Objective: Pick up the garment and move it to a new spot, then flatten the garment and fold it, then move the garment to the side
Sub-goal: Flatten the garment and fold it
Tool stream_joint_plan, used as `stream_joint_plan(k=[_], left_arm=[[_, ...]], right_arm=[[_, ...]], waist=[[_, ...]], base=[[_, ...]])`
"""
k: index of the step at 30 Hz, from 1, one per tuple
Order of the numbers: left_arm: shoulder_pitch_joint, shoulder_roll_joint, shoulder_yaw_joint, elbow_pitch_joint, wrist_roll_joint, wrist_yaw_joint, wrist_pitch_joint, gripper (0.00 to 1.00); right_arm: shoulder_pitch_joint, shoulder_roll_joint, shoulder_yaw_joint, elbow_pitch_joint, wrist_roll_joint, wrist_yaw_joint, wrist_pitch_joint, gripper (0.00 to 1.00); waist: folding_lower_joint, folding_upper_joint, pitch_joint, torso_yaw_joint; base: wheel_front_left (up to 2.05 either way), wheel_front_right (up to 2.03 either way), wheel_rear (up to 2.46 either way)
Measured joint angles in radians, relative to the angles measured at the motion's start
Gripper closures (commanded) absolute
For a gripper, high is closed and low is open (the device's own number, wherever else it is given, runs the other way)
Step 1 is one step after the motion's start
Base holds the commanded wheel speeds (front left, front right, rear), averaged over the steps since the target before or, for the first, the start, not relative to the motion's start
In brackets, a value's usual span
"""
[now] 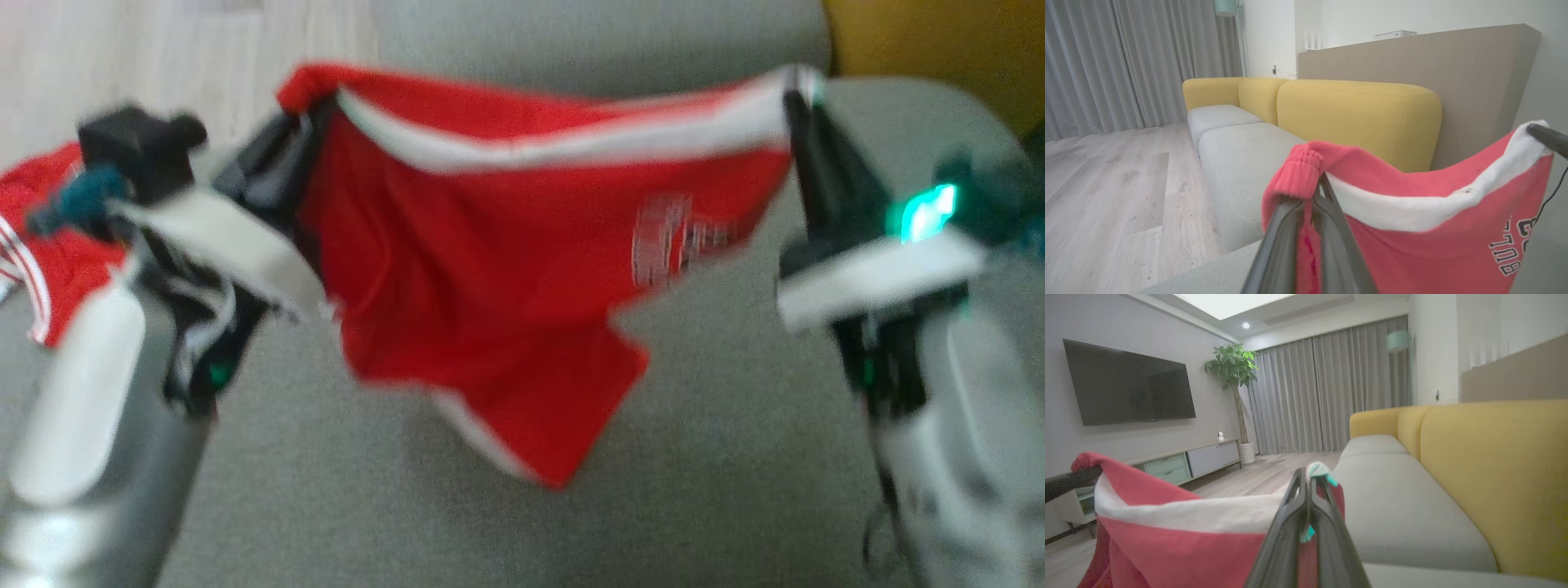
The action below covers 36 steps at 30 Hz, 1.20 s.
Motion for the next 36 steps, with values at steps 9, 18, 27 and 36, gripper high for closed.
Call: stream_joint_plan(k=[9,18,27,36], left_arm=[[-0.450,-0.024,0.005,0.264,0.055,-0.007,-0.162,1.00],[-0.419,-0.055,-0.060,0.411,0.025,-0.007,-0.271,1.00],[-0.075,-0.024,-0.175,0.355,-0.046,-0.007,-0.357,1.00],[0.196,-0.028,-0.209,0.199,-0.046,0.091,-0.410,1.00]], right_arm=[[-0.601,0.027,0.011,0.378,-0.048,0.000,-0.237,1.00],[-0.535,0.058,0.105,0.553,-0.018,0.000,-0.330,1.00],[-0.234,0.063,0.084,0.458,0.007,0.000,-0.338,1.00],[0.047,0.067,-0.025,0.269,-0.053,0.000,-0.338,1.00]], waist=[[0.0004,0.0000,0.177,-0.042],[0.0002,0.0000,0.298,-0.069],[-0.0002,0.0000,0.297,-0.078],[-0.0003,0.0000,0.200,-0.055]], base=[[0.00,0.00,0.00],[0.00,0.00,0.00],[0.00,0.00,0.00],[0.00,0.00,0.00]])
